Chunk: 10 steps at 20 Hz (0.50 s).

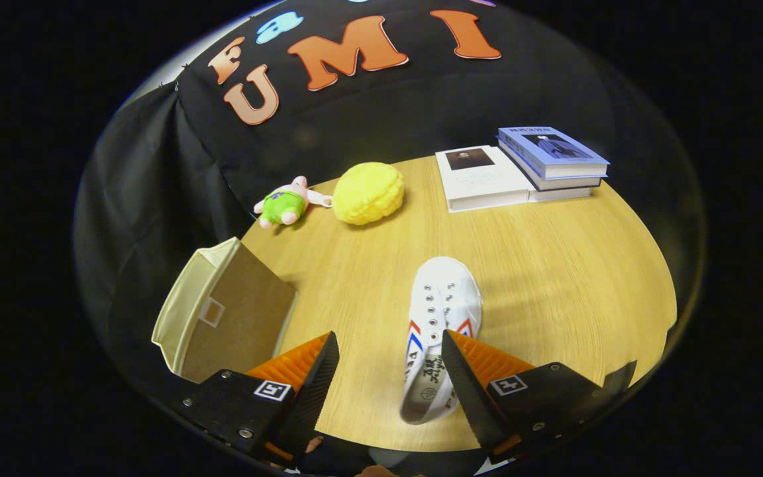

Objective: Open the storage box then place both shoes into the box .Put the left shoe in first, then the right shoe, with the right side of both shoes facing outward in a uniform manner.

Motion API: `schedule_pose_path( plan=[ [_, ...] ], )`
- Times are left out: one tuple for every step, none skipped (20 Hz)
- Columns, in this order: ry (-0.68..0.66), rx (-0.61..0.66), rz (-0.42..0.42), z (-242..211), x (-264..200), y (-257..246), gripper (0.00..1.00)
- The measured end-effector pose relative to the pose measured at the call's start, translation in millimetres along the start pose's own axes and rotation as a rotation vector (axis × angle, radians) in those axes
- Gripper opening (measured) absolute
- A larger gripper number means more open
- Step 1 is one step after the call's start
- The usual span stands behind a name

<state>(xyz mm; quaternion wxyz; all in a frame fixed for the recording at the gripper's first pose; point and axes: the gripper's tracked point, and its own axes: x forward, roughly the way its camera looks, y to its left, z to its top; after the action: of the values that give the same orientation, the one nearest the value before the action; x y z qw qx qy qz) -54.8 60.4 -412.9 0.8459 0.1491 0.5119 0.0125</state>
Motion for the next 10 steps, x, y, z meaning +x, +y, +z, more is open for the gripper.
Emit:
schedule_pose_path(
  plan=[
    [0.019, 0.008, -0.013, -5, 4, -9, 0.93],
    [0.035, 0.022, -0.019, -10, 7, -16, 0.93],
    [0.040, 0.035, -0.024, -12, 10, -22, 0.93],
    [0.049, 0.041, -0.033, -15, 14, -30, 0.93],
    [0.056, 0.045, -0.048, -18, 18, -37, 0.93],
    [0.066, 0.049, -0.060, -22, 21, -43, 0.93],
    [0.080, 0.057, -0.071, -27, 25, -49, 0.93],
    [0.092, 0.060, -0.079, -31, 29, -53, 0.93],
    [0.098, 0.065, -0.090, -33, 31, -57, 0.92],
    [0.097, 0.069, -0.100, -34, 34, -62, 0.91]
  ],
)
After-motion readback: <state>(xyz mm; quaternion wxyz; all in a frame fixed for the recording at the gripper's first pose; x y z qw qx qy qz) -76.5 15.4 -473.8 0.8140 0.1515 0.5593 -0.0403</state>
